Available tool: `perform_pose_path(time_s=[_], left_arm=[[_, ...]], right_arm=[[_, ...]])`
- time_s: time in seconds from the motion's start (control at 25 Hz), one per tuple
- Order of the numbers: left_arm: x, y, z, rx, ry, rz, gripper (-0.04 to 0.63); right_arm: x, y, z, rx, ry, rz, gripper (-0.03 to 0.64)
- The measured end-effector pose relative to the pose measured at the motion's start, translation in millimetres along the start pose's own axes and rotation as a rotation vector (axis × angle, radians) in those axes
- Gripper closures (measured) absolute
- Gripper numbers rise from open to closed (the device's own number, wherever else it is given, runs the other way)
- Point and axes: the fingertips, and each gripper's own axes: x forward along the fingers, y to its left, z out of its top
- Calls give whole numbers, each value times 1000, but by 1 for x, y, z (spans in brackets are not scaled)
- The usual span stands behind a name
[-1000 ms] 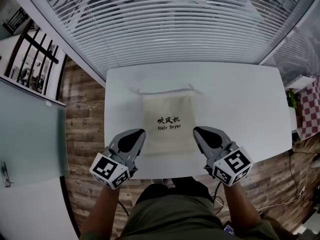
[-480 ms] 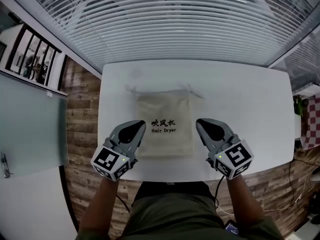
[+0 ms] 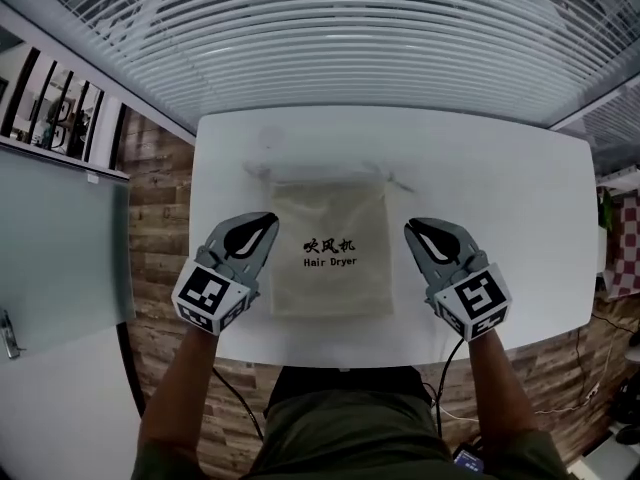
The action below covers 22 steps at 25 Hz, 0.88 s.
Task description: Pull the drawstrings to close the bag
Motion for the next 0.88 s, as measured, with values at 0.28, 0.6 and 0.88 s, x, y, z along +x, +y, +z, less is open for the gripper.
perform_pose_path(time_s=[0.28,0.6,0.88], left_arm=[[21,47,-27,87,94,-34,572],[51,78,-47,239,199,-125,509],[68,97,-73,422,324,-228,463]], right_arm=[[21,-21,-10,-64,79,-40,600],[49,-42,-21,-119,151,-57,548],[73,-64,-51,-200,271,-54,515]])
